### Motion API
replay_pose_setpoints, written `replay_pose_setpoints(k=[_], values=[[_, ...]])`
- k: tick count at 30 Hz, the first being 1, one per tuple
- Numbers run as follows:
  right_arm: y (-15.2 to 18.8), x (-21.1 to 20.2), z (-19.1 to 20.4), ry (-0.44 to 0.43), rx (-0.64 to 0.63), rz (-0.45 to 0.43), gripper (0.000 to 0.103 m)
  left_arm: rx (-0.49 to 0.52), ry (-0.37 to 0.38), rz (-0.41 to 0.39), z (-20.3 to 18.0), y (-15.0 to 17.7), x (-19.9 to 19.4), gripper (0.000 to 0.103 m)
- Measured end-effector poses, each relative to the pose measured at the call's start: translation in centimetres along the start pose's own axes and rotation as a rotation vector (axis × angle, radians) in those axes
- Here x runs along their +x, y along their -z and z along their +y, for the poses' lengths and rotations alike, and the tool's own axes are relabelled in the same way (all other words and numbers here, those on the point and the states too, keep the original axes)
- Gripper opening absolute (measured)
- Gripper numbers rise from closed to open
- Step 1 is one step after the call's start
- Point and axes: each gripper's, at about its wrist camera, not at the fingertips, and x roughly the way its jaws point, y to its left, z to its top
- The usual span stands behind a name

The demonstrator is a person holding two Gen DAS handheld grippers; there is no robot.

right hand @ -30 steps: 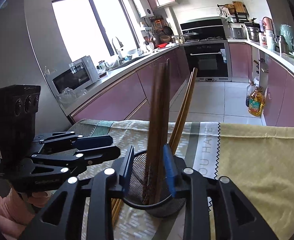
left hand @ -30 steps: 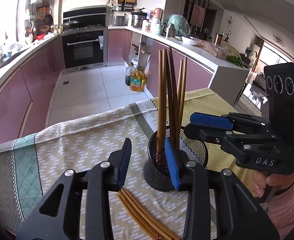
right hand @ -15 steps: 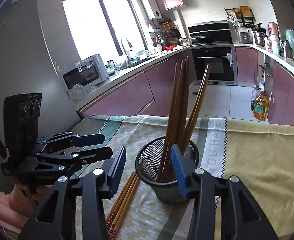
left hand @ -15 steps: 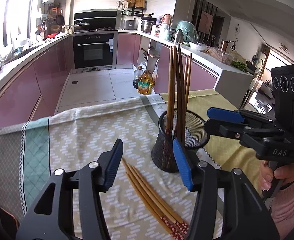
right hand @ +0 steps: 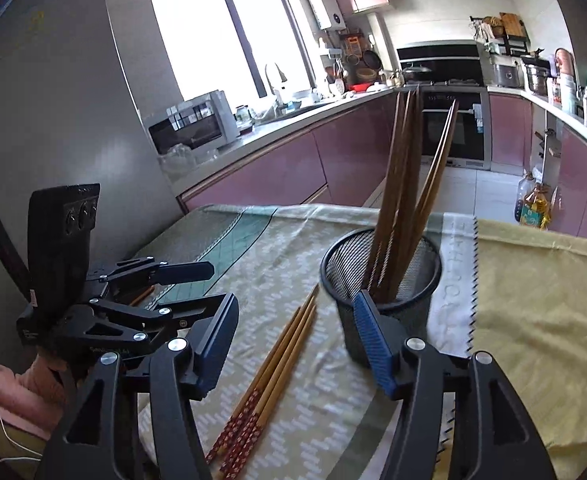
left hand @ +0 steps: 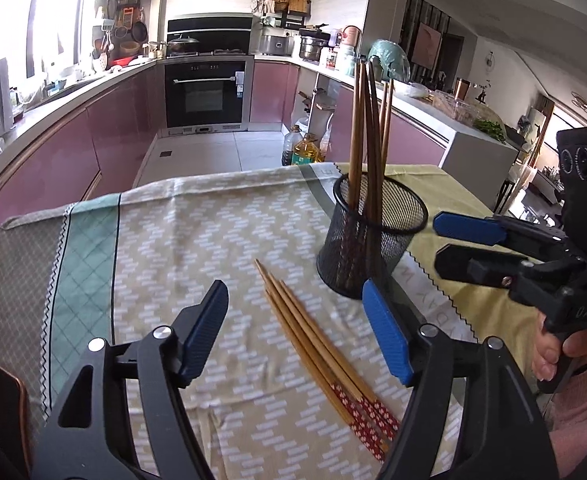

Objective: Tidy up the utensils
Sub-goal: 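Move both open tools back down to the chopstick bundle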

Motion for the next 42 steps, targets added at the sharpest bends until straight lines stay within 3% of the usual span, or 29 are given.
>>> replay_pose_setpoints(k=[11, 23, 34, 42], values=[[2.2, 2.0, 1.0, -0.026, 0.019, 0.072, 0.058, -0.020, -0.003, 0.054, 0.7, 2.9, 0.1, 0.069], [5.0, 4.9, 0.0, 0.027, 0.060, 0.203, 0.056, -0.017, 0.009, 0.166, 1.1, 5.8, 2.1, 0.069], [5.1, 5.6, 0.0, 0.041, 0.064, 0.226, 0.056, 0.032, 0.009, 0.240, -0.3, 7.2, 4.1, 0.069], [5.2, 6.3, 0.1, 0.053, 0.042, 0.243, 0.056, 0.061, -0.004, 0.243, -0.6, 7.3, 4.3, 0.069]])
